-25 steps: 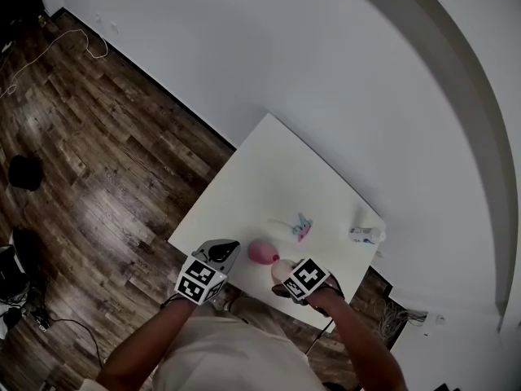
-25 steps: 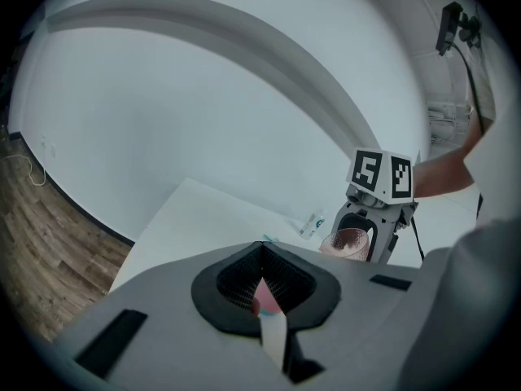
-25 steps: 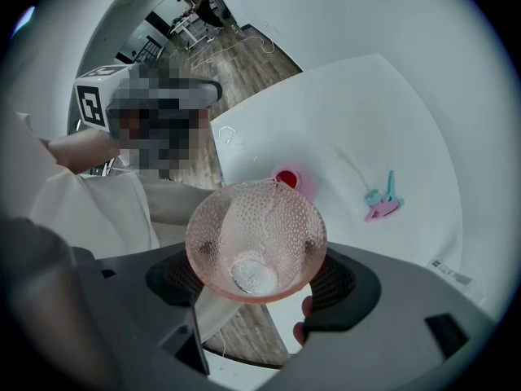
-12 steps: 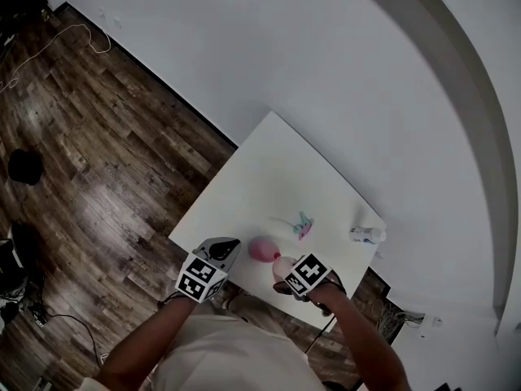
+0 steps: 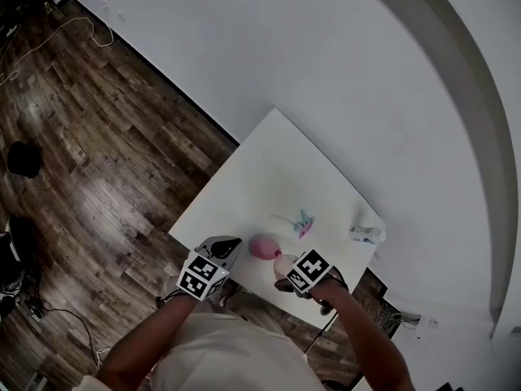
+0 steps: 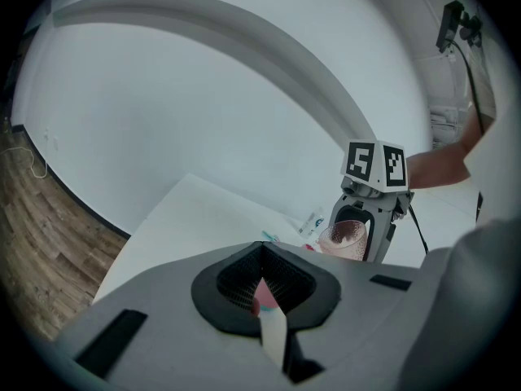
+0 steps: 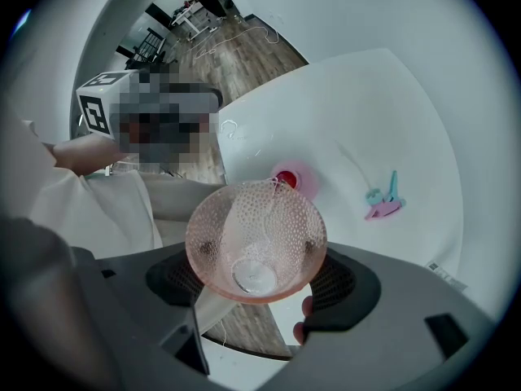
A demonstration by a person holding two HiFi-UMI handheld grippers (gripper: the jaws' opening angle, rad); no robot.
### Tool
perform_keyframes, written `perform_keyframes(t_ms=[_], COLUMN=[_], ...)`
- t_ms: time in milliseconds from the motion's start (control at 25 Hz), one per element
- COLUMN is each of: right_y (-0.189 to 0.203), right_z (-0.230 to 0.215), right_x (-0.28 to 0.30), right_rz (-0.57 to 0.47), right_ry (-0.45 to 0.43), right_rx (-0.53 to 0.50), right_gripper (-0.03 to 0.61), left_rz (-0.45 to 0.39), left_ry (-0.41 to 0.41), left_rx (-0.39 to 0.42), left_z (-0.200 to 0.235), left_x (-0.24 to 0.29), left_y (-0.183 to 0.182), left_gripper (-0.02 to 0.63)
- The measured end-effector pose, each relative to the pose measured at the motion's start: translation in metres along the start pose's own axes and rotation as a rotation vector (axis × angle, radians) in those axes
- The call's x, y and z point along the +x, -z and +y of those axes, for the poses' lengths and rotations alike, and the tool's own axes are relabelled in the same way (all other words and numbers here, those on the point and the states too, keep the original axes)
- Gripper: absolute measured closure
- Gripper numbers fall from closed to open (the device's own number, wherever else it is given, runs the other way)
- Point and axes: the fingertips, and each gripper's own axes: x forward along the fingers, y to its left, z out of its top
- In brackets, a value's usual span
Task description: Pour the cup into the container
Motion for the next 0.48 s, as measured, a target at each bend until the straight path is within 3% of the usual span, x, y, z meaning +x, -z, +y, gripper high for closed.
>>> perform_keyframes(t_ms=[480], right_y=[-0.001], right_z=[-0.0004], right_x=[-0.0017], right_rz=[0.031], right_ry=[-0.017], right_rx=[-0.006], right_gripper=[0.215], left_rz=[-0.007], left_ry=[-0.008], left_rx=[-0.007], left_z=[0.0051], left_x=[-0.0019], left_y=[-0.0023], left_gripper=[0.603])
